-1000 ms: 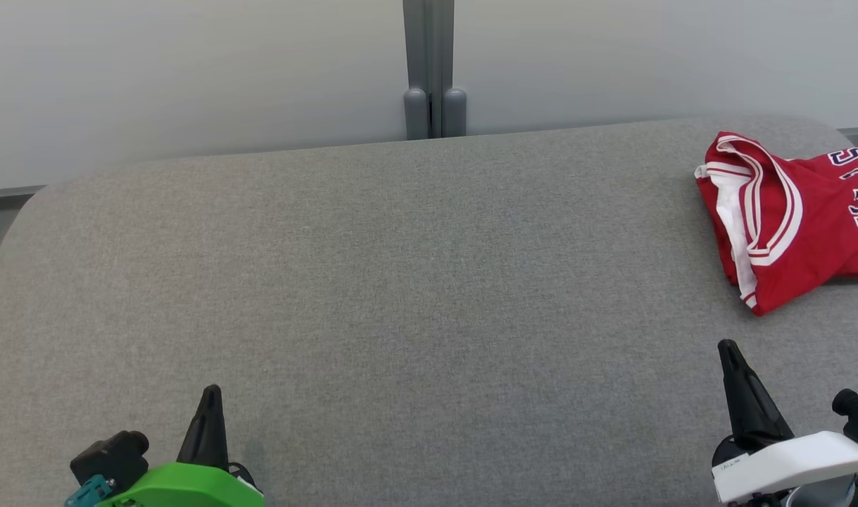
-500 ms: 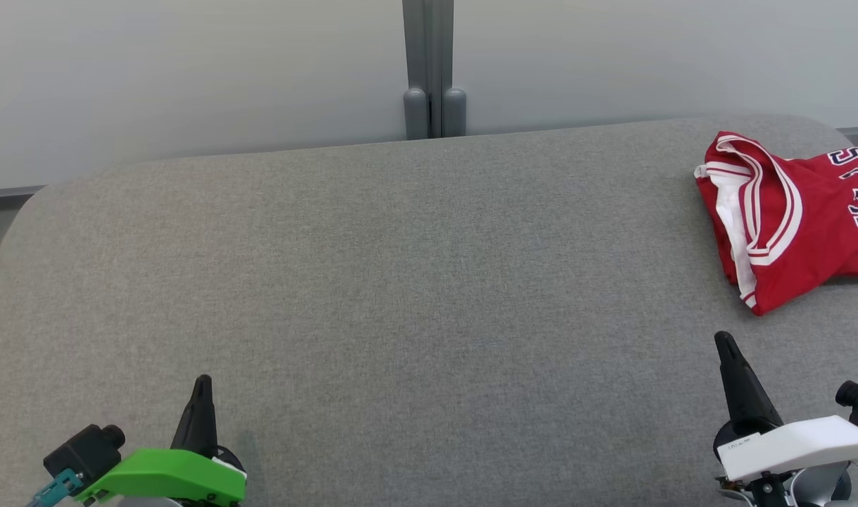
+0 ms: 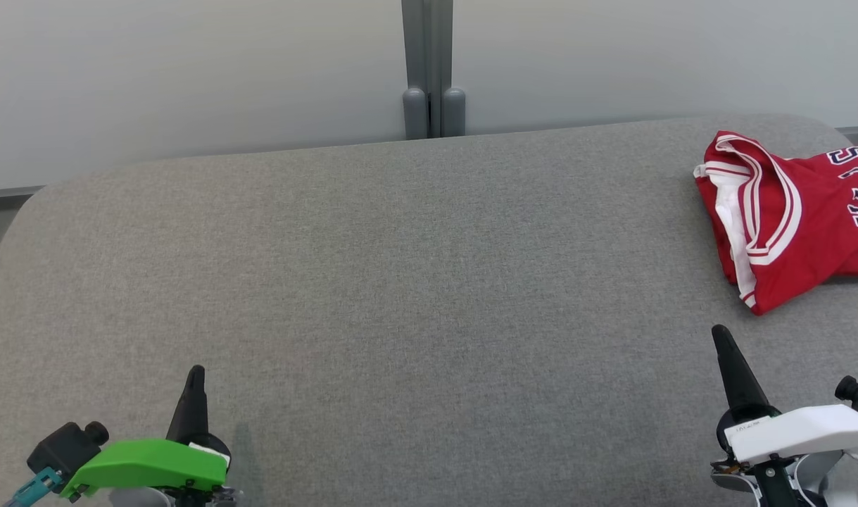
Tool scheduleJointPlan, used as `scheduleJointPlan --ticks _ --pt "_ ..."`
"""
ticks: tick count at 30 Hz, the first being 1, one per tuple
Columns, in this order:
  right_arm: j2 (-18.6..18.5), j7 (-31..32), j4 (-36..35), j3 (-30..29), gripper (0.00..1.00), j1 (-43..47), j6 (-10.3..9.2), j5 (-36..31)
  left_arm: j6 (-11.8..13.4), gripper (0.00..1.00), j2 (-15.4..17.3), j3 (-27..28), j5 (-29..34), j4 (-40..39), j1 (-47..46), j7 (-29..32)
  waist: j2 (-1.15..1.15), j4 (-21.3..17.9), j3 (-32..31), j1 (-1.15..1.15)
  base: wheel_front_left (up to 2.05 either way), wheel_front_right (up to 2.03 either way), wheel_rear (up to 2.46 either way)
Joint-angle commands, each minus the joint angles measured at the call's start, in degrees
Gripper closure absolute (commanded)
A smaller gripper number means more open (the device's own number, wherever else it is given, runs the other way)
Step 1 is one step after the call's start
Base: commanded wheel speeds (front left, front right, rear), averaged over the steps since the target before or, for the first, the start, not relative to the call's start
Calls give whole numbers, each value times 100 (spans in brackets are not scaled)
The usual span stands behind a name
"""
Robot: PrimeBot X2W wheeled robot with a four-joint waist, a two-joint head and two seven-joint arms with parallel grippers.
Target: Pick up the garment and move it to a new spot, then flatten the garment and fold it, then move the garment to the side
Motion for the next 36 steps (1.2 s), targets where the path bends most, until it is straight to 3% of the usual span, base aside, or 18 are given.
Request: scheduleJointPlan --ticks 1,36 --pt "-19 16 -8 -19 100 -158 4 155 -50 100 8 74 -153 -34 -184 32 0 0 0 0 0 0 0" --pt "50 255 652 -117 100 -649 4 2079 -462 100 -274 698 -1820 89 -404 552 0 -11 -4 0 0 0 0"
